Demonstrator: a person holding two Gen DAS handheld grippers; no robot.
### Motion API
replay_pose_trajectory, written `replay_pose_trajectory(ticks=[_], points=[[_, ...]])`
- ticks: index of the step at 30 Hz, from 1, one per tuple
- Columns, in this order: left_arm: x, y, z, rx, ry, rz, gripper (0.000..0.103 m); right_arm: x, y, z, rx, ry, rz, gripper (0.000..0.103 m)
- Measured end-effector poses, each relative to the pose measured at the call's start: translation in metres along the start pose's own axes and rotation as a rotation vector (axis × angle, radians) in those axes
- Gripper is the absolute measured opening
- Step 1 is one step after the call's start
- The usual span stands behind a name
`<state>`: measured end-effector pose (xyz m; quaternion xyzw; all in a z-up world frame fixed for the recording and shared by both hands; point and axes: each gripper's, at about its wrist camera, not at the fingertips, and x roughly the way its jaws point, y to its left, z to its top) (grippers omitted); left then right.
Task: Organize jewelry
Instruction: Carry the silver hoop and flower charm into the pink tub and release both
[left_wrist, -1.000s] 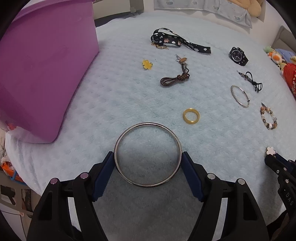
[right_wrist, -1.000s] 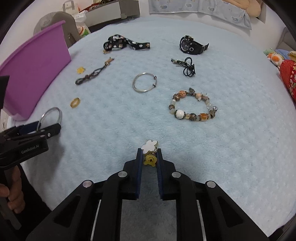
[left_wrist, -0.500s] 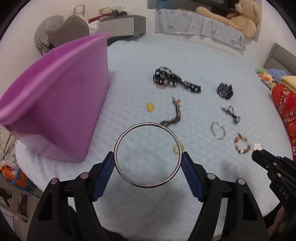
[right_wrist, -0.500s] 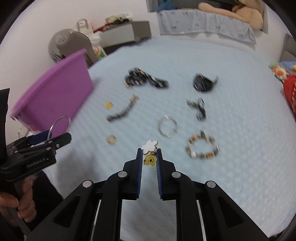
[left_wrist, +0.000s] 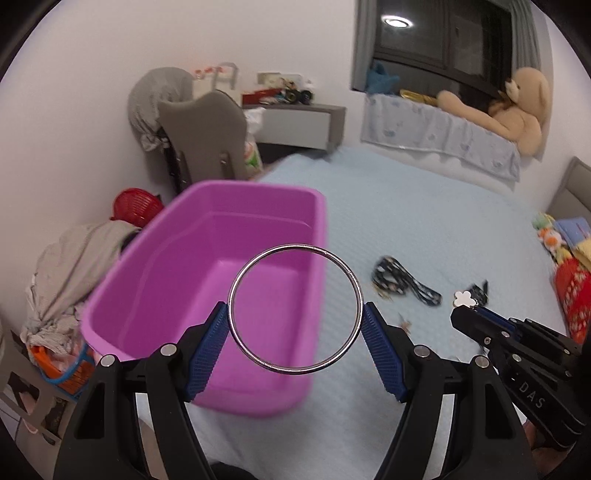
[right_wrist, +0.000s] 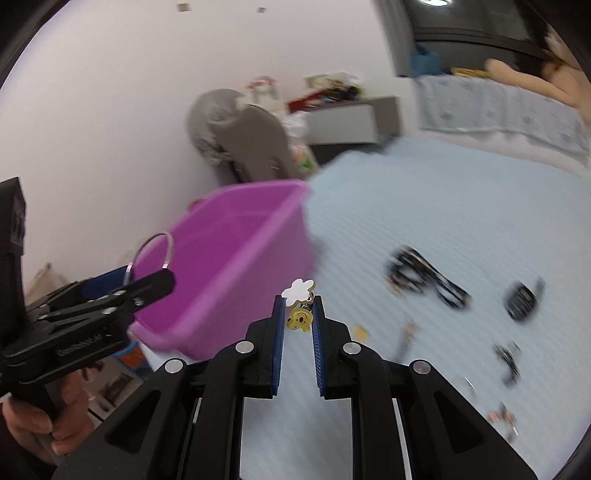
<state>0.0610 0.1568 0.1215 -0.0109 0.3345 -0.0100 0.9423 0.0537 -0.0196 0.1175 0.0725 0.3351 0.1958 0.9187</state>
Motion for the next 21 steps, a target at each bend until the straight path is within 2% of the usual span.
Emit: replay_pose_trajectory(ticks=[4, 11, 15, 21], points=[[0.008, 0.04, 0.026, -0.035, -0.016, 0.064, 0.07, 0.027, 0.038, 0.038, -0.066, -0.004, 0.075, 0.014], [0.048, 0.099, 0.039, -0.128, 0.065, 0.132, 0.07, 0.092, 0.078, 0.081, -0.095, 0.088, 0.156, 0.014], [0.072, 0.111, 0.035, -0.155, 0.125, 0.152, 0.07, 0.131, 0.091, 0.088, -0.11, 0.17, 0.163, 0.014], [0.099, 0.116, 0.028, -0.159, 0.201, 0.159, 0.071, 0.183, 0.096, 0.078, -0.108, 0.315, 0.142, 0.014]])
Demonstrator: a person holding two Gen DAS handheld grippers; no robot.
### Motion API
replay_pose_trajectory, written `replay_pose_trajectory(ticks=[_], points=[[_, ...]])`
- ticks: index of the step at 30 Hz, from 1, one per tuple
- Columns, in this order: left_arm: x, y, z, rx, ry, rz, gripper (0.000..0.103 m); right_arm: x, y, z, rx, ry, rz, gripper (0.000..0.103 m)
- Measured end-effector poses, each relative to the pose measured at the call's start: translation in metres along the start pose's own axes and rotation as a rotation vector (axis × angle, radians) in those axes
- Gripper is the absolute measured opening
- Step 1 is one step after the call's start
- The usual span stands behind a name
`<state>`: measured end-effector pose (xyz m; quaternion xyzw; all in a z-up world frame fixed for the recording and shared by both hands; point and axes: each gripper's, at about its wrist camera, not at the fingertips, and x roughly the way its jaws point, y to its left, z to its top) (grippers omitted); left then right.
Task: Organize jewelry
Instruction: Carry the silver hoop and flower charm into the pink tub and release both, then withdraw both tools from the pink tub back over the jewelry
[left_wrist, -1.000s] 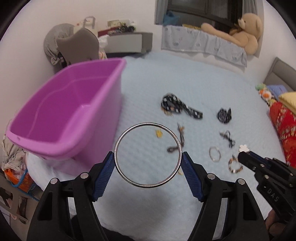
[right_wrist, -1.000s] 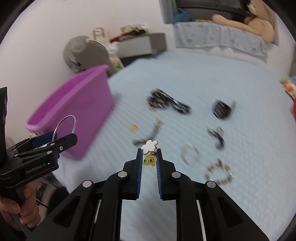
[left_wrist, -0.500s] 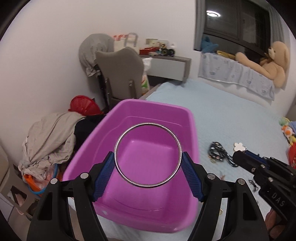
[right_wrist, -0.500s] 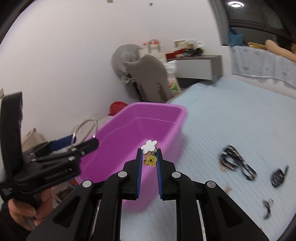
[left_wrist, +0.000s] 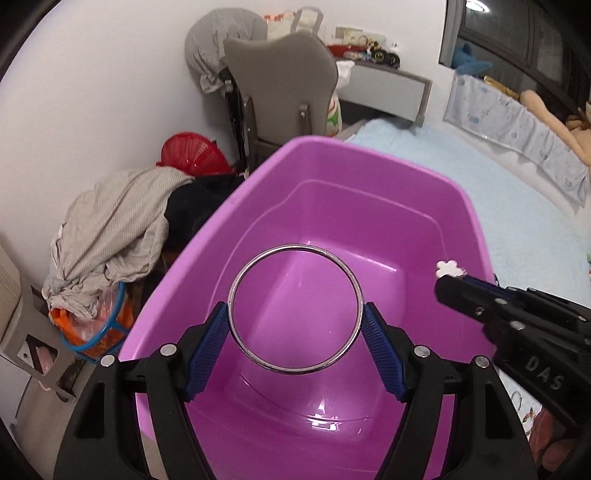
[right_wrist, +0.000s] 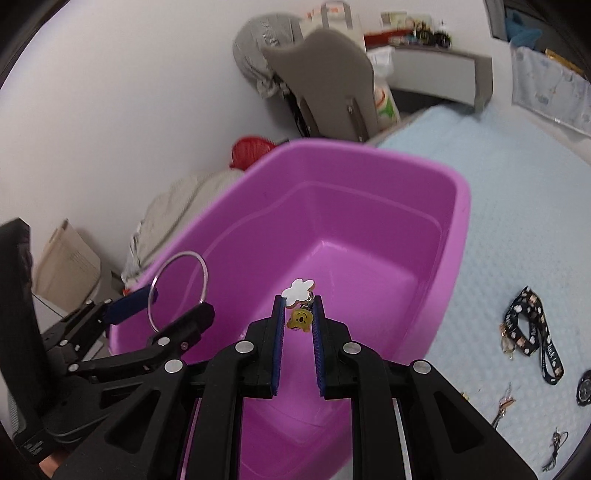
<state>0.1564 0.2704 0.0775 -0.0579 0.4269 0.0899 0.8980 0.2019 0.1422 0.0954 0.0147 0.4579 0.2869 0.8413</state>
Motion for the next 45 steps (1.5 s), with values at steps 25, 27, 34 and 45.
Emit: replay_pose_trajectory(ticks=[25, 27, 34, 45], points=[[0.014, 0.015, -0.012, -0.046, 0.077, 0.075, 0.086, 0.014, -0.008, -0.005, 0.001, 0.032, -0.093, 0.046], [0.01, 0.015, -0.013, -0.042, 0.066, 0.078, 0.086, 0.01, -0.007, -0.007, 0.005, 0.024, -0.09, 0.046], [-0.005, 0.008, -0.015, -0.029, 0.033, 0.08, 0.086, -0.009, -0.004, -0.013, 0.015, -0.013, -0.079, 0.046], [-0.041, -0.017, -0.031, 0.016, -0.033, 0.075, 0.086, -0.057, -0.018, -0.046, 0.059, -0.088, -0.087, 0.046]])
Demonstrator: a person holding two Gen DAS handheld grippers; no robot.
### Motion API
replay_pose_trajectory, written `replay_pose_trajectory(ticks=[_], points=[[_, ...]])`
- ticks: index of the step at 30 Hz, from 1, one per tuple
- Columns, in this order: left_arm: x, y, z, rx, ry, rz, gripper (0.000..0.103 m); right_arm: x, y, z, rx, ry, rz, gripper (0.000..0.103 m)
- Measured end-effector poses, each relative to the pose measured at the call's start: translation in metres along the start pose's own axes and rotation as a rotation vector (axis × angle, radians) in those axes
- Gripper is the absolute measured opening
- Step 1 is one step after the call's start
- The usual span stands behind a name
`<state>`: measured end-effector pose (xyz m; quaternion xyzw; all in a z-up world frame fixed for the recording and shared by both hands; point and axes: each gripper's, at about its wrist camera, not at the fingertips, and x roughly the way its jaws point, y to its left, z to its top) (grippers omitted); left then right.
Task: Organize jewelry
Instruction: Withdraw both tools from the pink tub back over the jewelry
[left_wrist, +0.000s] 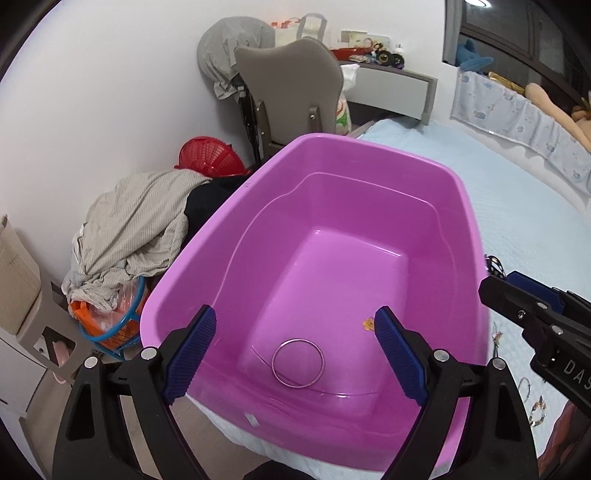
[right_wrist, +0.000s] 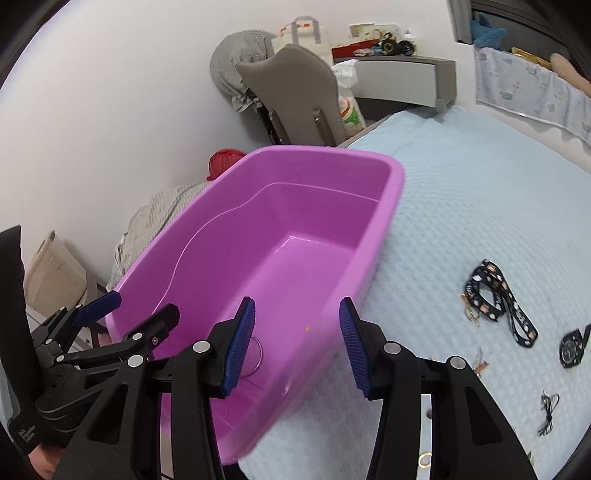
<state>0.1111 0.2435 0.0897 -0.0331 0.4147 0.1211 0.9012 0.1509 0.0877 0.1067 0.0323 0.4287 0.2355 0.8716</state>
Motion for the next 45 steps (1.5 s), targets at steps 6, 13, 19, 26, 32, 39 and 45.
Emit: replay_pose_trajectory(ticks=[6, 13, 19, 26, 32, 39, 45], points=[[-0.021, -0.019, -0.012, 0.031, -0.028, -0.019, 0.086, -0.035, -0.012, -0.018, 0.022, -0.065, -0.018, 0.046], [-0.047, -0.046, -0.035, 0.061, -0.06, -0.068, 0.086, -0.072, -0.036, -0.054, 0.074, -0.111, -0.04, 0.048], [-0.065, -0.074, -0.056, 0.09, -0.087, -0.128, 0.086, -0.1, -0.062, -0.095, 0.14, -0.129, -0.071, 0.048], [-0.071, -0.112, -0.086, 0.141, -0.082, -0.197, 0.087, -0.136, -0.106, -0.156, 0.231, -0.141, -0.149, 0.049], [-0.064, -0.143, -0.119, 0.176, -0.043, -0.248, 0.088, -0.157, -0.152, -0.212, 0.32, -0.12, -0.232, 0.049], [-0.043, -0.178, -0.152, 0.232, 0.015, -0.258, 0.088, -0.17, -0.192, -0.259, 0.371, -0.1, -0.334, 0.057], [-0.017, -0.197, -0.169, 0.255, 0.06, -0.253, 0.088, -0.156, -0.223, -0.284, 0.408, -0.055, -0.368, 0.065]])
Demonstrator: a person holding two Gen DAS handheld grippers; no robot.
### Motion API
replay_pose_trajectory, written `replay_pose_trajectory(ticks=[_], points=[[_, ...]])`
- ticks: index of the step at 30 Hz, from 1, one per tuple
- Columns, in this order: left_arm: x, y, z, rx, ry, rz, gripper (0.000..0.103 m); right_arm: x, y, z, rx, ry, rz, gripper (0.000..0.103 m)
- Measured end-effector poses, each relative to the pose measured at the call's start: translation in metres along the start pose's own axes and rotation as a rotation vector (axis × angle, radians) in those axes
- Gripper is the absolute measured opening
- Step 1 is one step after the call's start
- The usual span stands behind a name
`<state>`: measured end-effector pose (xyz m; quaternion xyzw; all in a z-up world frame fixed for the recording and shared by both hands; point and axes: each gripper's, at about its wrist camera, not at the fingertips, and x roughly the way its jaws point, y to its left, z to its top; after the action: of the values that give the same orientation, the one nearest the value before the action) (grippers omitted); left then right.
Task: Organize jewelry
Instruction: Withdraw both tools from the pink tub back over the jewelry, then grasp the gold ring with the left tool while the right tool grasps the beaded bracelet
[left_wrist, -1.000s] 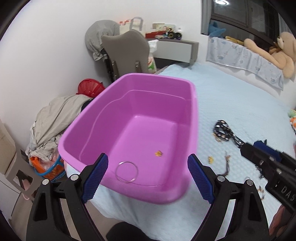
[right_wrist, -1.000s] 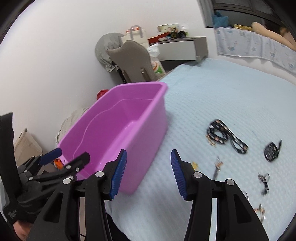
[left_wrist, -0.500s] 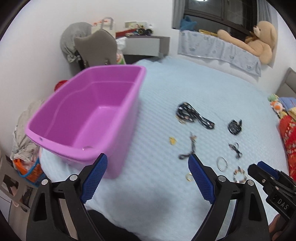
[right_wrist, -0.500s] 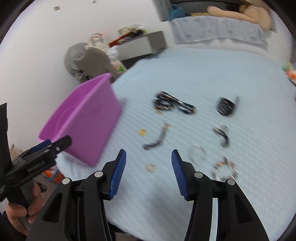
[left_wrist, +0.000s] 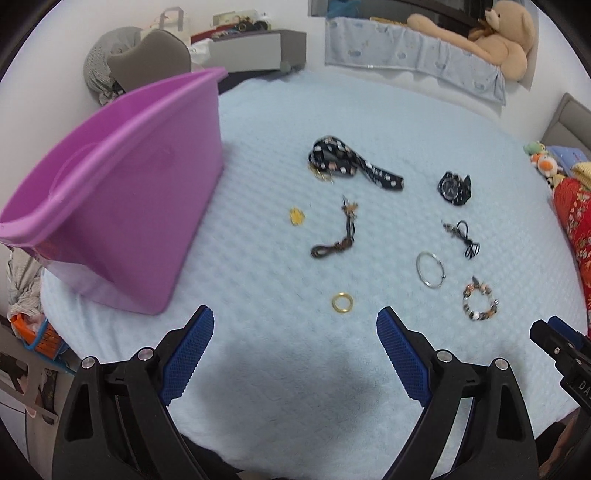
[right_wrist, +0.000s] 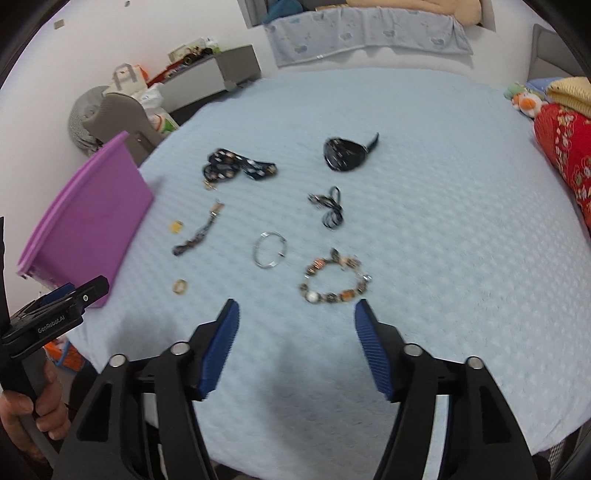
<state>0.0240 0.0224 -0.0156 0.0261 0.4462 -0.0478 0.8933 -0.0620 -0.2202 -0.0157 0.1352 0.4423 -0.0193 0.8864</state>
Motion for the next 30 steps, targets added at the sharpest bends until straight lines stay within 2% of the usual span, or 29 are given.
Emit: replay_pose_trajectory(ticks=[4, 11, 16, 22, 26, 30], points=[[0.025, -0.007, -0.006, 0.009, 0.035, -0.006, 0.088, 0.022, -0.008, -0.003, -0.011, 0.028, -0.038, 0.068], [0.065, -0.021, -0.01, 0.029, 0.082, -0.006, 0.088, 0.064, -0.025, -0.006, 0.016, 0.087, -0.056, 0.069], [0.087, -0.029, -0.009, 0.04, 0.103, 0.002, 0.088, 0.087, -0.026, -0.001, -0.011, 0.109, -0.066, 0.069], [0.103, -0.035, -0.01, 0.053, 0.12, -0.003, 0.088, 0.104, -0.023, 0.004, -0.046, 0.116, -0.075, 0.069], [0.113, -0.039, -0.012, 0.055, 0.132, -0.002, 0.089, 0.112, -0.024, 0.005, -0.068, 0.114, -0.082, 0.073], [0.119, -0.039, -0.011, 0.048, 0.119, 0.0, 0.094, 0.118, -0.023, 0.007, -0.087, 0.103, -0.086, 0.076]])
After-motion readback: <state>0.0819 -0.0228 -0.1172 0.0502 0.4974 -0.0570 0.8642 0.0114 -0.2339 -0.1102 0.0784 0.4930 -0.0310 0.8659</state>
